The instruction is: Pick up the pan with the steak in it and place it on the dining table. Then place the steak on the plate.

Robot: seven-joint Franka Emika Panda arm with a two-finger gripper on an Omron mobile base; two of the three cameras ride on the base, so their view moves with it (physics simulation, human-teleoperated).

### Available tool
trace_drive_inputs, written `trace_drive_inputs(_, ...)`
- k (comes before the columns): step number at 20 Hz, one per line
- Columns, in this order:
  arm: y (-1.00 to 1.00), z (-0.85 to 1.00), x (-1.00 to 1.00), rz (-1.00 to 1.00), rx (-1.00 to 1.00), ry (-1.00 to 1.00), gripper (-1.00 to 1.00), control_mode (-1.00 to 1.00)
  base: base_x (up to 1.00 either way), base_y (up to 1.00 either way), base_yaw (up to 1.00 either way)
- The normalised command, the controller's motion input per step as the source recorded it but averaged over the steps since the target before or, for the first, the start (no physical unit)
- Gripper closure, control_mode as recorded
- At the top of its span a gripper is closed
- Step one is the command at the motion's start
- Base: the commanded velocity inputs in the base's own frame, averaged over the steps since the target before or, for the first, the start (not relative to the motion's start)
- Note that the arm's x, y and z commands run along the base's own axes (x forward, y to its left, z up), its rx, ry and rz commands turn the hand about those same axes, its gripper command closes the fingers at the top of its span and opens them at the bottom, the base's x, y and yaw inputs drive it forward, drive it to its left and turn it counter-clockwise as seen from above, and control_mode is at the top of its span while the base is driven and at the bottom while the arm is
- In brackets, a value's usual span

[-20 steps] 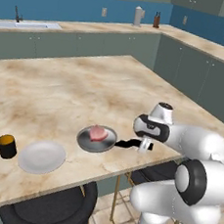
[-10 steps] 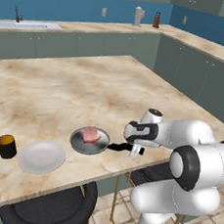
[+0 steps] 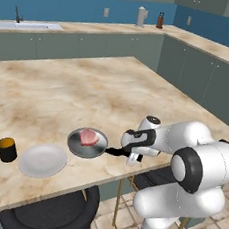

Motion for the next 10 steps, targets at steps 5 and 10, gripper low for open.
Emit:
trace_drive_inputs(5, 0.00, 0.00, 0.00, 0.00, 0.00, 0.00, -1.00, -1.00, 0.00, 0.00, 0.00)
trace_drive_inputs(10, 0.00, 0.04, 0.00, 0.00, 0.01, -0.01, -1.00, -1.00, 0.00, 0.00, 0.00)
